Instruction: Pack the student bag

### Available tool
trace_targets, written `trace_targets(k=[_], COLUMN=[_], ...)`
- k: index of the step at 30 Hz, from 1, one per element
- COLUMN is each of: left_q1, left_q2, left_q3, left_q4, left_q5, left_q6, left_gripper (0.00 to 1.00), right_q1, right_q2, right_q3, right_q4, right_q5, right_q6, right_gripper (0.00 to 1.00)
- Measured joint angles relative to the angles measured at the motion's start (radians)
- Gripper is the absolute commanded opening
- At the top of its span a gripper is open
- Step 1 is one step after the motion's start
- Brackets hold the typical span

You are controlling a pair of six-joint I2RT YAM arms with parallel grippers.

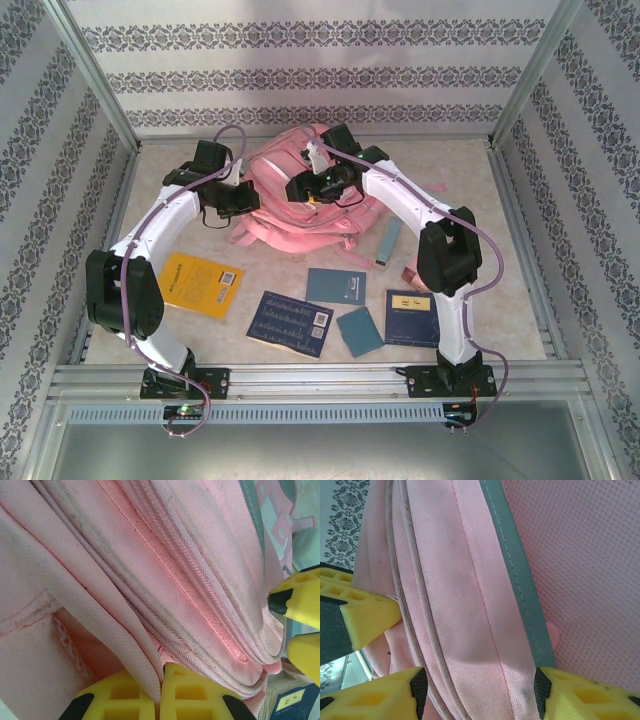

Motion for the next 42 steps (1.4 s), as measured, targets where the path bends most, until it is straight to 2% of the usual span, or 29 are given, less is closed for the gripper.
trace_targets(k=[10,18,24,28,32,37,42], left_q1=[0.000,0.000,0.002,0.002,0.002,0.002,0.002], left_q2=[0.000,0.000,0.000,0.000,0.000,0.000,0.000], left_q3=[0.000,0.000,0.000,0.000,0.003,0.007,0.007], left_q4=[-0.023,-0.024,-0.036,-0.043,-0.056,-0.063,-0.062], left_q5=[-0.005,0.000,0.000,0.000,-0.001,0.000,0.000], left_q6=[0.024,0.025,0.030,0.033,0.043,0.051,0.051], left_gripper=[0.00,0.00,0.00,0.00,0.00,0.00,0.00], right_q1=[-0.042,-0.025,-0.022,-0.033,-0.046,-0.079,-0.109], right_q2=[-0.006,0.002,0.002,0.000,-0.011,-0.044,-0.060], right_q3=[0.003,-0.009,-0.081,-0.130,-0.178,-0.253,-0.305], right_q4=[-0.002,0.015,0.082,0.141,0.204,0.317,0.453], right_q5=[0.053,-0.041,-0.124,-0.179,-0.232,-0.321,-0.403], right_q6=[0.017,0.055,0.103,0.146,0.190,0.267,0.377], right_gripper=[0.75,0.61,0.43,0.40,0.41,0.53,0.55])
